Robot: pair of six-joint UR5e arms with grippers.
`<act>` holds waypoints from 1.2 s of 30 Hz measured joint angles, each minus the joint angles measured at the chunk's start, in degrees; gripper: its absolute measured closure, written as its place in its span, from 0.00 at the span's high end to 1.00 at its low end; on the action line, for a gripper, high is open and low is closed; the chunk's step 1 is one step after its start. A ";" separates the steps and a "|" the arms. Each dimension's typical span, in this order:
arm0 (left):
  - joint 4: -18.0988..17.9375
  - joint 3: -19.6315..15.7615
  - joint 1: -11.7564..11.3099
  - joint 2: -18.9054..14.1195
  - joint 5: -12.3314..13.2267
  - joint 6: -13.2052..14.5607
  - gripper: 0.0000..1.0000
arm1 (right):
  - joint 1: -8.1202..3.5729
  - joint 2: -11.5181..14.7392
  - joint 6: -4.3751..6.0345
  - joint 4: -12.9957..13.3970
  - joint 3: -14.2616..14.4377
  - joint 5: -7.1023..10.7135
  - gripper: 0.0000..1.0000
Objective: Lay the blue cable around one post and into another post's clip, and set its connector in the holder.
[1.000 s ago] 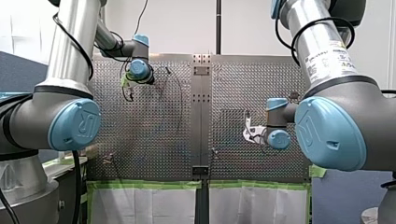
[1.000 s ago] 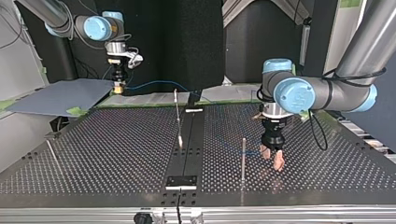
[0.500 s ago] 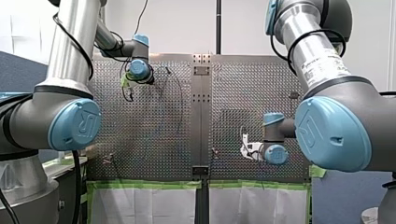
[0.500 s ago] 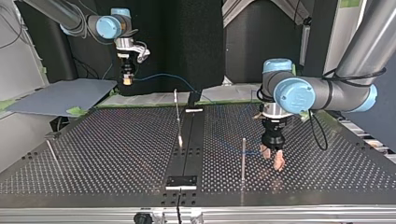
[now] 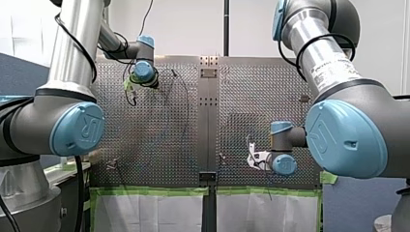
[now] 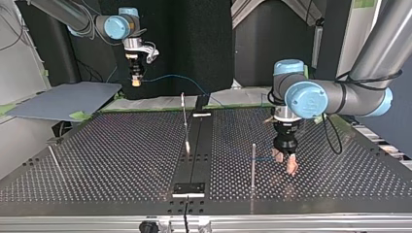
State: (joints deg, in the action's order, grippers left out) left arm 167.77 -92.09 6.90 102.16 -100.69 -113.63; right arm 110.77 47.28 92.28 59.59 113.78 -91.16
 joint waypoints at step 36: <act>1.73 -0.07 -1.62 -0.07 9.53 -19.68 1.00 | -0.51 -0.02 1.20 0.21 -0.32 -0.32 0.00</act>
State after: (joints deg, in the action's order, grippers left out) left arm 169.50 -92.16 5.28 102.09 -91.16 -133.31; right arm 110.26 47.25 93.49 59.81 113.47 -91.48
